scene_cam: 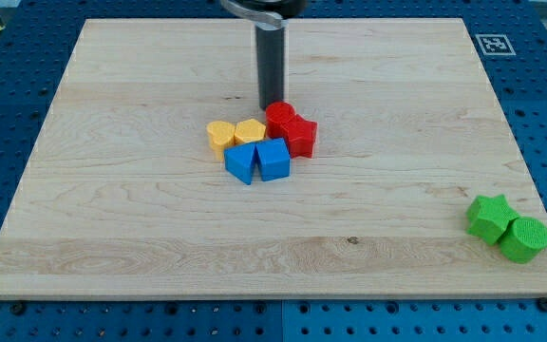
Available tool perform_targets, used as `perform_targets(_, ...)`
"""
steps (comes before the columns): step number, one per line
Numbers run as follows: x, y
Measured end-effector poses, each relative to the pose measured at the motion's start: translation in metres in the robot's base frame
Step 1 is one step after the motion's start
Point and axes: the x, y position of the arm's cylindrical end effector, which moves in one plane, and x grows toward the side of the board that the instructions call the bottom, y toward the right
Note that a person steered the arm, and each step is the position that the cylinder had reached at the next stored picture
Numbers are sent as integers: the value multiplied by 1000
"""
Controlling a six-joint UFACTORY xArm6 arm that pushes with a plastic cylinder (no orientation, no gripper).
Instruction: Place red blocks above the yellow blocks
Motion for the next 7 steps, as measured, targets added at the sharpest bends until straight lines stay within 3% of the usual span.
perform_targets(2,2,77)
perform_targets(7,79,78)
